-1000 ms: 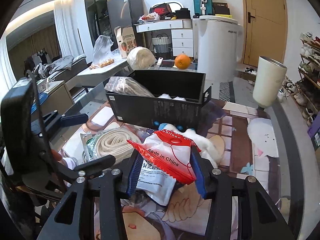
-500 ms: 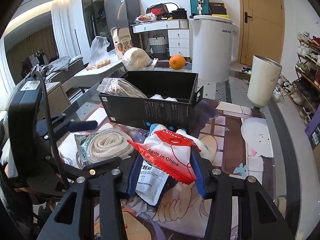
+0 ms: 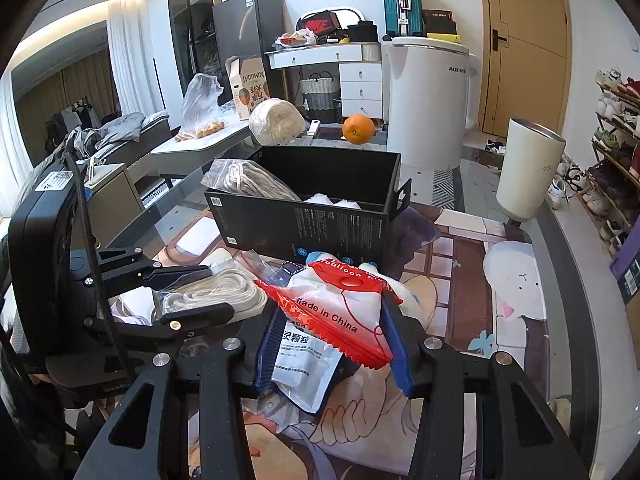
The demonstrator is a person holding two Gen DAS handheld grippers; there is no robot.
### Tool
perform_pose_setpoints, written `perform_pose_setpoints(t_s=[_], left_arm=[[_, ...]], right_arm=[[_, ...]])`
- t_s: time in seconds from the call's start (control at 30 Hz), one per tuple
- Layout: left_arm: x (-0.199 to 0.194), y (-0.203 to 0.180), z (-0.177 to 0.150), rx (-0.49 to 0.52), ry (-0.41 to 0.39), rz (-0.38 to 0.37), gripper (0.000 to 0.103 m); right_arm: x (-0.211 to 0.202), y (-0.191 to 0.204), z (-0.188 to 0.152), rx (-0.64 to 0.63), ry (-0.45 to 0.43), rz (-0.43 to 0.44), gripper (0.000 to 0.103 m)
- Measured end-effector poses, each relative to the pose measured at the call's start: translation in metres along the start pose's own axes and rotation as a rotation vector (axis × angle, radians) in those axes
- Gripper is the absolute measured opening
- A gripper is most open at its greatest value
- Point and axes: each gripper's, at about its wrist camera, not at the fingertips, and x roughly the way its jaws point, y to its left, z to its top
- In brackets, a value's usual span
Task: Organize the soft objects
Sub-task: 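Grasp the clear bag of white rope with the left gripper while the right holds the packet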
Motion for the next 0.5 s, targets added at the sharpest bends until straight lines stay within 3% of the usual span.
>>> perform_pose_setpoints(t_s=[0.5], left_arm=[[-0.049, 0.02, 0.002, -0.089, -0.149, -0.055, 0.036]], right_arm=[[-0.016, 0.006, 0.006, -0.019, -0.065, 0.015, 0.047]])
